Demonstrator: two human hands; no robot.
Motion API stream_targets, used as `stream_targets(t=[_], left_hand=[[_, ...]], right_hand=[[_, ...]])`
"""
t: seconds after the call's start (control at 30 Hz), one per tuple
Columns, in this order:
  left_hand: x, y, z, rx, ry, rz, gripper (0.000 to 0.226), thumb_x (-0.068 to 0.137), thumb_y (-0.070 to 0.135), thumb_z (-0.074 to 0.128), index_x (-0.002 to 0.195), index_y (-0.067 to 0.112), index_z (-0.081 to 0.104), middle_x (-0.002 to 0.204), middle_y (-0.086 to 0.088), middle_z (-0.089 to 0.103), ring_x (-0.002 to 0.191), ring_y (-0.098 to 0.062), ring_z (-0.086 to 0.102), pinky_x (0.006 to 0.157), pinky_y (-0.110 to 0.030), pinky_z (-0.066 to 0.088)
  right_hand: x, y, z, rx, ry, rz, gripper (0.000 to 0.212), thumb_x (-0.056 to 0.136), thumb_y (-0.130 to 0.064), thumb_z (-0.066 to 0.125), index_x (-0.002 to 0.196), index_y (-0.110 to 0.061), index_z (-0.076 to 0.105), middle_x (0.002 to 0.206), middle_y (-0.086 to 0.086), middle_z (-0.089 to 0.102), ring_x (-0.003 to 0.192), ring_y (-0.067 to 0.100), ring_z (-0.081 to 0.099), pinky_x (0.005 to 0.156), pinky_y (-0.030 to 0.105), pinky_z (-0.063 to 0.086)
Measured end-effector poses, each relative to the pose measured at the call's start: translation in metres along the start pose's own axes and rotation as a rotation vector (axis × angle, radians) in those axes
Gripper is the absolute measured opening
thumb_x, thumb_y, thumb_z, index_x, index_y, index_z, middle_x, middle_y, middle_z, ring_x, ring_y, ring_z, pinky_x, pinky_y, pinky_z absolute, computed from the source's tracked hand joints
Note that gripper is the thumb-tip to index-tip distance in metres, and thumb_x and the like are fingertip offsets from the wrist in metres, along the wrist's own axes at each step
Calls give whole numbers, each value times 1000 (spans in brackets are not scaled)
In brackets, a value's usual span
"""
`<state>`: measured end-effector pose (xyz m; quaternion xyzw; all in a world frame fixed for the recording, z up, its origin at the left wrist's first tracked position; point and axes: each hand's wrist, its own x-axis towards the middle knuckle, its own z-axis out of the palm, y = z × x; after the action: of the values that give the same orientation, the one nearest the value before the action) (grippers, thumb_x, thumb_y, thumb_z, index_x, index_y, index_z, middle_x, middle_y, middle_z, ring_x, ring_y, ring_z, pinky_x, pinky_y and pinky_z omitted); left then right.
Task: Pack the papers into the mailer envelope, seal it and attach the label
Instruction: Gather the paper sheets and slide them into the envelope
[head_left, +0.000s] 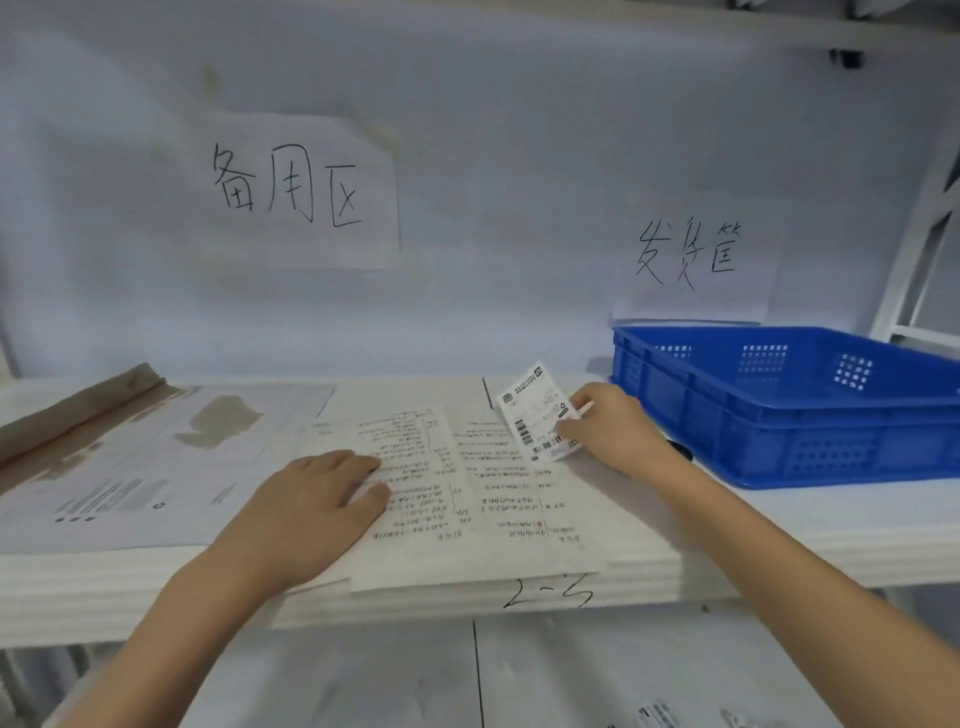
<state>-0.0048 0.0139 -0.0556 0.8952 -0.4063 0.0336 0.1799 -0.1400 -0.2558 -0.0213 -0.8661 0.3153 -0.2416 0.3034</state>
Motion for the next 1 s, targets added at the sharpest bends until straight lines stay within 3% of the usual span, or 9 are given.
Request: stream_targets(t=[0.17, 0.23, 0.3, 0.4, 0.5, 0.57, 0.67, 0.87, 1.0], left_hand=[[7, 10, -5, 17, -107, 36, 57, 97, 58, 30, 149, 36, 32, 157, 14, 30, 144, -14, 25, 116, -31, 19], [10, 19, -4, 11, -159, 50, 59, 96, 60, 29, 150, 36, 31, 158, 13, 29, 146, -14, 22, 117, -32, 17], [12, 30, -3, -8, -195, 87, 60, 95, 63, 28, 149, 37, 32, 158, 13, 29, 146, -14, 22, 119, -34, 17], [9, 43, -4, -65, -153, 97, 60, 96, 63, 25, 148, 35, 35, 157, 11, 34, 145, -14, 26, 118, -32, 17], [1, 39, -17, 247, 69, -159, 64, 94, 62, 15, 142, 29, 43, 141, -2, 54, 133, -27, 44, 111, -43, 26], [-6, 33, -24, 340, 17, -291, 67, 94, 63, 12, 131, 23, 51, 123, -6, 64, 119, -29, 52, 98, -43, 33], [-14, 33, -24, 262, -38, -252, 66, 94, 63, 13, 127, 22, 52, 118, -6, 64, 117, -28, 50, 90, -41, 35], [-13, 34, -33, -110, -55, -224, 58, 96, 58, 32, 147, 29, 31, 137, -6, 57, 125, -29, 50, 98, -39, 39], [0, 25, -45, -536, -106, -286, 52, 93, 41, 55, 141, 31, 35, 124, -2, 53, 99, -16, 57, 82, -34, 49]], right_hand=[[-5, 13, -15, -208, 215, 41, 35, 92, -19, 56, 126, -12, 50, 120, 10, 60, 101, 31, 59, 71, 40, 52], [-18, 10, -15, -548, 330, -56, 33, 93, -26, 55, 121, -9, 50, 116, 12, 52, 105, 31, 49, 66, 37, 43], [-31, 0, -12, -603, 399, -168, 24, 95, -32, 49, 95, -10, 57, 99, 9, 53, 94, 27, 49, 61, 34, 40], [-47, -14, -6, -561, 181, -142, 44, 95, -39, 42, 59, -15, 36, 63, 0, 44, 55, 17, 42, 48, 29, 33], [-59, -21, -4, -567, 68, -156, 45, 95, -44, 41, 59, -18, 36, 62, -2, 44, 54, 16, 43, 47, 28, 30], [-66, -26, -3, -584, 35, -166, 43, 95, -45, 41, 61, -18, 38, 66, -2, 45, 61, 18, 47, 51, 29, 34], [-71, -36, 3, -544, -53, -173, 41, 93, -44, 44, 62, -18, 37, 66, -2, 43, 62, 18, 46, 50, 29, 31], [-65, -49, 22, -261, -153, -168, 44, 88, -37, 55, 55, -17, 34, 55, -2, 40, 47, 14, 38, 46, 27, 28], [-66, -54, 29, -203, -175, -170, 44, 84, -29, 62, 52, -18, 34, 53, -2, 38, 45, 14, 37, 45, 26, 30]])
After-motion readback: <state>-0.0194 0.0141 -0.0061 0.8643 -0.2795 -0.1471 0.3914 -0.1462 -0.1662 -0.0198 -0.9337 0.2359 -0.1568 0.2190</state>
